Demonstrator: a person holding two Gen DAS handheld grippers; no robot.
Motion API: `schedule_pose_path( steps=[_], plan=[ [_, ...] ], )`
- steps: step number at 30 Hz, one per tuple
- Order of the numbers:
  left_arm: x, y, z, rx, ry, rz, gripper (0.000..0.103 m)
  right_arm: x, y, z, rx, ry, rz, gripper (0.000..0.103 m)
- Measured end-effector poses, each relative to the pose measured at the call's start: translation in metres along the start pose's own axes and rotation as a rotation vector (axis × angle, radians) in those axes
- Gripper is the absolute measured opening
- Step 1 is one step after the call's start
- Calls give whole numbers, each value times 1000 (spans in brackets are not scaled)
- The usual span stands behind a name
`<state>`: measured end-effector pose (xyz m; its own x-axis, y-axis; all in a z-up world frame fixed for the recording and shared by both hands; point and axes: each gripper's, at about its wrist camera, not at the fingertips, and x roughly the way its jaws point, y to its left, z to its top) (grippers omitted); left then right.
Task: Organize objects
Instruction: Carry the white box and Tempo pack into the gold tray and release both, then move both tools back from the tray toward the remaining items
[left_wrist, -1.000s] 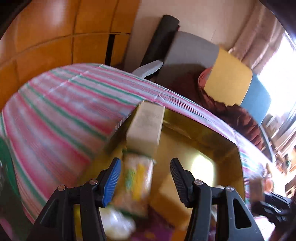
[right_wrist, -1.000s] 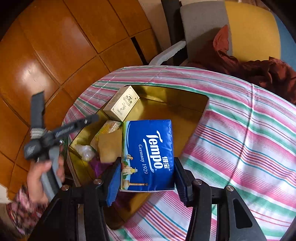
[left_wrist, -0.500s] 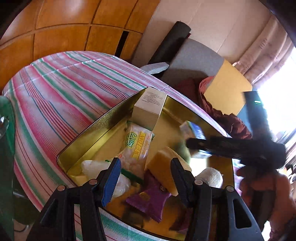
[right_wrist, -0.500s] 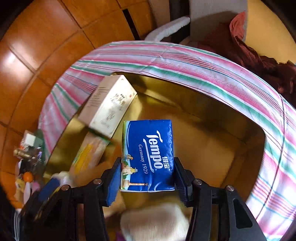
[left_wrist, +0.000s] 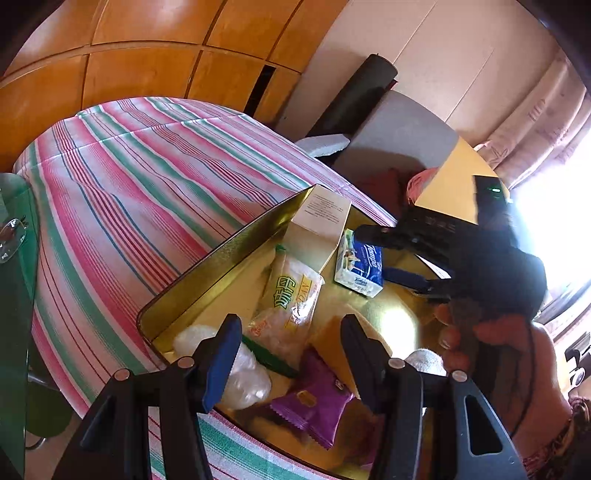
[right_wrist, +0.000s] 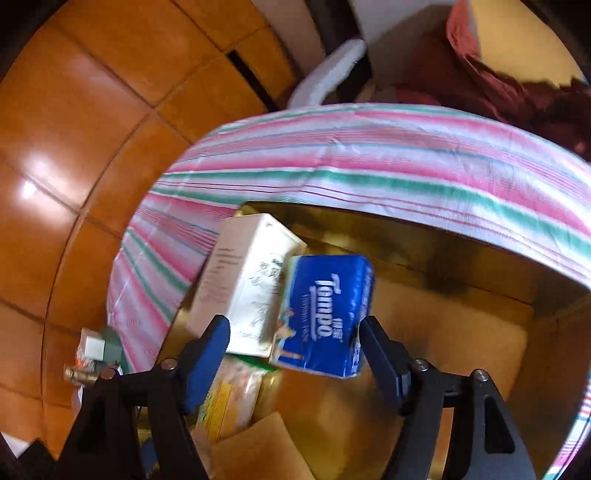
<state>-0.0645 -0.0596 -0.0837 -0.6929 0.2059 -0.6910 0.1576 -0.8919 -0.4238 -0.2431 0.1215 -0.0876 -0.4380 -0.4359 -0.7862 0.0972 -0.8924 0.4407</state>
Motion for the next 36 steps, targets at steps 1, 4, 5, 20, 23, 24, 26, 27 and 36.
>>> schedule_pose_path(
  steps=[1, 4, 5, 20, 23, 24, 26, 27, 36],
  plan=[
    [0, 0, -1, 2, 2, 0, 56, -6, 3, -3, -24, -9, -10, 73],
    [-1, -5, -4, 17, 5, -1, 56, -26, 2, -13, -53, -26, -4, 73],
    [-1, -6, -4, 23, 7, -3, 56, -33, 0, -16, -46, -33, 1, 73],
    [-20, -78, -47, 283, 20, -109, 56, -139, -58, -88, -88, -121, -130, 74],
    [-26, -96, -62, 353, 34, -143, 56, -156, -79, -110, -95, -128, -178, 74],
    [-28, -102, -67, 376, 40, -156, 56, -162, -89, -119, -89, -130, -194, 75],
    [-31, -113, -78, 419, 54, -187, 56, -172, -110, -135, -62, -123, -229, 76],
    [-31, -119, -84, 440, 68, -198, 56, -176, -121, -143, -42, -115, -246, 76],
    [-39, -173, -136, 618, 161, -301, 56, -223, -226, -188, 132, -115, -371, 76]
  ],
)
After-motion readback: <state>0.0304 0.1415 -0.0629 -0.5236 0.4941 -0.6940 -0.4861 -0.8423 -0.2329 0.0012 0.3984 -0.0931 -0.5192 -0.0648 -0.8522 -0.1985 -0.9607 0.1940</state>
